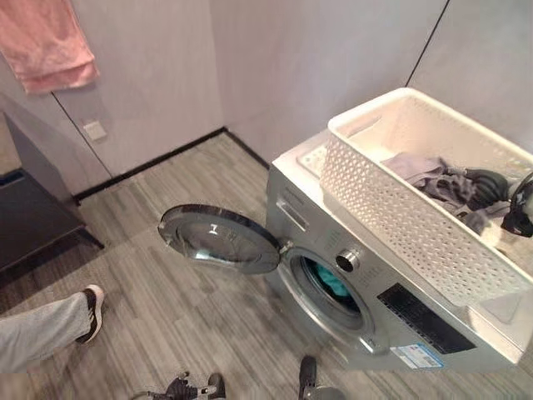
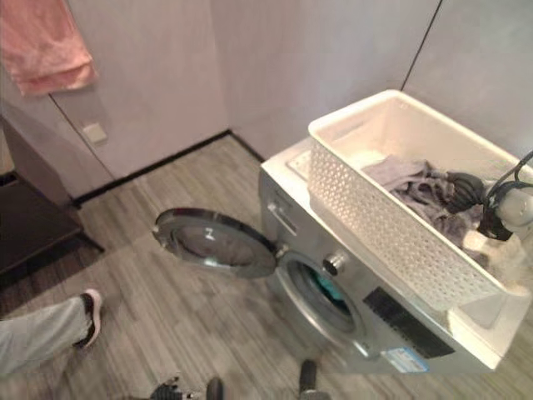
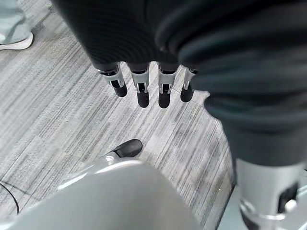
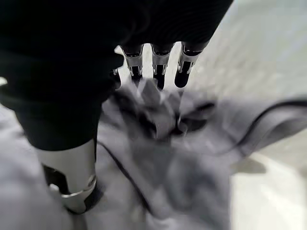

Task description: Grab the laundry basket,head to the washer,open it,put in the laundry and shut it.

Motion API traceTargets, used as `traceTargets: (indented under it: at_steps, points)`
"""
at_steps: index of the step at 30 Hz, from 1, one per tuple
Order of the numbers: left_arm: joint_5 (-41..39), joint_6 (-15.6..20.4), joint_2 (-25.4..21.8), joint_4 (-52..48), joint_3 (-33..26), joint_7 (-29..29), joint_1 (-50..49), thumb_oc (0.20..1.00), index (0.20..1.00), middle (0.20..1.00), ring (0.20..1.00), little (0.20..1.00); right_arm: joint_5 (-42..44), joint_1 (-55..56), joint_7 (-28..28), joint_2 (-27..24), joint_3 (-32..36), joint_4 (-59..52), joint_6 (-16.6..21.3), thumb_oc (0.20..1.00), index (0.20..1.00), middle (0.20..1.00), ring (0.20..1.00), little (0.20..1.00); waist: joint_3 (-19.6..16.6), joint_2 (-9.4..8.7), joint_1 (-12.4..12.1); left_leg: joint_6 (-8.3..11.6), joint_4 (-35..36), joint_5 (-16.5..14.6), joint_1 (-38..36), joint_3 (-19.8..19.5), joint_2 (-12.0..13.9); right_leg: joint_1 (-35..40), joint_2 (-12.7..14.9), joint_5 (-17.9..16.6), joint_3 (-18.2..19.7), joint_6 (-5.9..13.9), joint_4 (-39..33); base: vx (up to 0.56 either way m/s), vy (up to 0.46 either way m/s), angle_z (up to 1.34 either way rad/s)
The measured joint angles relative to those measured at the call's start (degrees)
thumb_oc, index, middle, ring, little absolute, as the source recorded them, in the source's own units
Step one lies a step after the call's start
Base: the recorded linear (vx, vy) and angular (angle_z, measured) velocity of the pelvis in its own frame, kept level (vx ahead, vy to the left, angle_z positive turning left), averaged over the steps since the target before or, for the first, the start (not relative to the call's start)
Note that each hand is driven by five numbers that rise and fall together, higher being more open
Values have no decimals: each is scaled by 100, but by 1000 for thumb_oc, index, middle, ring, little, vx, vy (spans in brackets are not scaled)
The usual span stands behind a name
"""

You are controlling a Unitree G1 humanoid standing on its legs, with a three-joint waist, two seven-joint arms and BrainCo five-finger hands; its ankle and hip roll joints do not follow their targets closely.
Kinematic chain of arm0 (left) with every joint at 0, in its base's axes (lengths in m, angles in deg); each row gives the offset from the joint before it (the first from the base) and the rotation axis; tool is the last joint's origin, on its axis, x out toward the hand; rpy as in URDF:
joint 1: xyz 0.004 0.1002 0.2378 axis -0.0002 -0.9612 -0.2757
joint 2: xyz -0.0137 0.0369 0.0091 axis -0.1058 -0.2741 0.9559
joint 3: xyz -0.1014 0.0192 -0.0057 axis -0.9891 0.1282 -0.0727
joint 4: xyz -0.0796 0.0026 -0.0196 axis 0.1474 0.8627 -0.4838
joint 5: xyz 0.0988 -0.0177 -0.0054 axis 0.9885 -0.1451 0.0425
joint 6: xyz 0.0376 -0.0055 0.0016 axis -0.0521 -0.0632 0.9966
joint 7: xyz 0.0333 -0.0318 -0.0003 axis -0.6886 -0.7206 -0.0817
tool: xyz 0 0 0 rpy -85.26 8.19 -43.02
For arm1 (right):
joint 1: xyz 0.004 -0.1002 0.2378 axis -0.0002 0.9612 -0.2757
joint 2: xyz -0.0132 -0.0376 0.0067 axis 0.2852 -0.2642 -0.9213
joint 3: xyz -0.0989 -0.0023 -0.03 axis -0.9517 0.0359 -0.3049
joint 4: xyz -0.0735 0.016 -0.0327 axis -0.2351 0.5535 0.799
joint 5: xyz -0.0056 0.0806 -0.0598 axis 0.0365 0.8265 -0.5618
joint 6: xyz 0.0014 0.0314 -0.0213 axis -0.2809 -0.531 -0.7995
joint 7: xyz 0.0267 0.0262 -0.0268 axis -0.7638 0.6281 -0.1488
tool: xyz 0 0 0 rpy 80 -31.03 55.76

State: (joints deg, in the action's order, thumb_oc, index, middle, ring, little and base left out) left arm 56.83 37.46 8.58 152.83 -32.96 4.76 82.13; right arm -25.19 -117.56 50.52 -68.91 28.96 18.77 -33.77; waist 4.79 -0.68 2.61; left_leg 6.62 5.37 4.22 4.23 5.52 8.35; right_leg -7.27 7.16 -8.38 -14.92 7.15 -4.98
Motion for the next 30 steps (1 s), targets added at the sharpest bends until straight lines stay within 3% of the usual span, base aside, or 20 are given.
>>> traceTargets:
  at_steps: [3,8,14,15,16,23,30]
  points:
    - [-171,78,-42,-143,5,-4,10,1000,1000,1000,1000,1000,-67,-501,-31,292,-389,420,6,1000,1000,1000,1000,1000,120,-43,-45,25,-2,20,95,19,37,-108,-45,-13,14,-27,0,-40,-44,-2]
    - [-227,149,-217,-183,105,-9,201,1000,1000,1000,1000,1000,-110,-712,-49,648,-277,604,3,1000,1000,1000,1000,1000,335,-265,-93,84,-2,59,221,13,140,-242,-114,-34,17,-65,-1,-23,-47,-2]
    - [-325,153,-266,-249,216,-10,220,1000,1000,1000,1000,1000,-109,-378,-136,435,-87,106,-117,1000,1000,1000,1000,1000,385,-299,-146,102,0,76,296,-10,209,-300,-182,-20,-5,-119,-2,-3,-43,0]
    - [-400,158,-271,-317,212,-14,214,1000,1000,1000,1000,1000,-110,-323,-165,369,-55,7,-130,492,492,492,492,492,387,-299,-159,103,0,75,294,-12,222,-297,-200,-17,-7,-123,-2,0,0,0]
    - [-407,158,-270,-319,216,-18,220,1000,1000,1000,1000,1000,-111,-327,-195,372,-49,-3,-130,200,200,200,200,200,386,-299,-160,103,0,75,289,-10,229,-291,-201,-16,-7,-123,-2,0,0,0]
    - [-422,153,-264,-324,214,-22,215,1000,1000,1000,1000,1000,-259,-106,-191,478,455,11,-143,200,200,200,200,200,385,-298,-158,99,0,73,280,-14,248,-272,-217,-17,-17,-125,-2,0,0,0]
    - [-407,143,-256,-321,196,-54,221,1000,1000,1000,1000,1000,-131,597,151,654,1515,53,-110,200,200,200,200,200,364,-207,-164,112,0,83,227,-29,208,-204,-203,-21,-29,-129,0,0,0,0]
